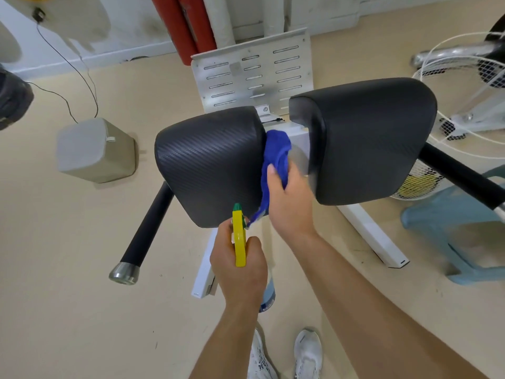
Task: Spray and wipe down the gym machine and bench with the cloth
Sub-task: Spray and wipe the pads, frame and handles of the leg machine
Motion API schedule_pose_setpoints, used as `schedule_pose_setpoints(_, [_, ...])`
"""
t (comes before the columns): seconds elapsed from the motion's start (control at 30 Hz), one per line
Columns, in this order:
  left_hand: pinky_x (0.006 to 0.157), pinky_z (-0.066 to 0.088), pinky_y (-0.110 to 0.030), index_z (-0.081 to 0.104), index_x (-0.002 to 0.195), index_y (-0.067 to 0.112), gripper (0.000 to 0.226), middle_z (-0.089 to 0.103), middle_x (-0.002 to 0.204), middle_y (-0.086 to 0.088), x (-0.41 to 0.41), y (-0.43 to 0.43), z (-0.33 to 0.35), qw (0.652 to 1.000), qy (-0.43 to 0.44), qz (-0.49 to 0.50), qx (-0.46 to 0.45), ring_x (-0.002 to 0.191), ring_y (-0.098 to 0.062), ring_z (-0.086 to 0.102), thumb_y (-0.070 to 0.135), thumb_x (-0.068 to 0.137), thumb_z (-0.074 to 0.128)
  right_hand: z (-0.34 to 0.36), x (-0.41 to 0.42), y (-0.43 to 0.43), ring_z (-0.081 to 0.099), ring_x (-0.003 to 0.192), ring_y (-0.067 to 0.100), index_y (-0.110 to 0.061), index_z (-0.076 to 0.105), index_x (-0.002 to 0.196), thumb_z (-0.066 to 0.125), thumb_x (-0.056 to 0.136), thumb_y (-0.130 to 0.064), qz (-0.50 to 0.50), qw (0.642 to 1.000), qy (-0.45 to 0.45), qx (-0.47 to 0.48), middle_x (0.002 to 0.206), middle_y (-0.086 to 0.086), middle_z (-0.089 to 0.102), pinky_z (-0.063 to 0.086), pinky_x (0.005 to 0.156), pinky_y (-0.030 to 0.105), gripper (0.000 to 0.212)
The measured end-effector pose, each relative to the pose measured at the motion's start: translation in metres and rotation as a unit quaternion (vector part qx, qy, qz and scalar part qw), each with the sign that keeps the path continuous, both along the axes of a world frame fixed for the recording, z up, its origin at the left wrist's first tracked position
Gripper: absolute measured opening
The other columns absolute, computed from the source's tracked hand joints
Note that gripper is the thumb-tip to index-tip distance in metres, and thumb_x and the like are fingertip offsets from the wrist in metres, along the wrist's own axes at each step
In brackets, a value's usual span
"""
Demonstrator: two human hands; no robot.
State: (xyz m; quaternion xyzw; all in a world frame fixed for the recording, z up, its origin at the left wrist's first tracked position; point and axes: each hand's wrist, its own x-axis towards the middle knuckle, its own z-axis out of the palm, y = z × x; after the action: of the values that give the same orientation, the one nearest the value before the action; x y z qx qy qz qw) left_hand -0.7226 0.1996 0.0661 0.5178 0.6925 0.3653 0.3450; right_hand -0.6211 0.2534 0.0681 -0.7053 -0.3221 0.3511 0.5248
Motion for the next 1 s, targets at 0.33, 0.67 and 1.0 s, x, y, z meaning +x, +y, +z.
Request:
schedule_pose_setpoints(0.33, [0.063, 0.049, -0.009, 0.058, 0.087, 0.042, 0.044, 0.064, 0.083, 0.024, -0.027, -0.014, -0.019, 0.997, -0.029, -0.042, -0.049, 0.080, -0.006, 0.060, -0.002, 0.088, 0.060, -0.085, -0.006, -0.047, 0.067, 0.099, 0.029, -0.012, 0.059, 0.110, 0.053, 0.102, -0.030, -0.080, 0.935, 0.253, -0.237, 0.108, 0.010, 0.070, 0.055, 0.094, 0.046, 0.020])
schedule_pose_setpoints(0.67, [0.062, 0.044, -0.009, 0.060, 0.102, 0.040, 0.043, 0.063, 0.086, 0.023, -0.038, -0.029, -0.073, 0.985, -0.017, -0.169, -0.036, 0.073, -0.005, 0.059, 0.008, 0.073, 0.058, -0.110, -0.017, -0.059, 0.064, 0.118, 0.032, -0.013, 0.047, 0.142, 0.047, 0.103, -0.023, -0.211, 0.822, 0.524, -0.073, 0.131, 0.011, 0.065, 0.054, 0.096, 0.045, 0.040])
schedule_pose_setpoints(1.0, [0.055, 0.040, -0.013, 0.060, 0.084, 0.013, 0.016, 0.058, 0.068, 0.006, -0.053, -0.030, -0.103, 0.992, -0.048, -0.118, -0.017, 0.065, -0.015, 0.055, 0.008, 0.071, 0.054, -0.113, -0.019, -0.062, 0.074, 0.097, 0.027, -0.013, 0.058, 0.123, 0.044, 0.105, -0.024, -0.245, 0.784, 0.571, -0.003, 0.108, 0.009, 0.076, 0.061, 0.077, 0.040, 0.026])
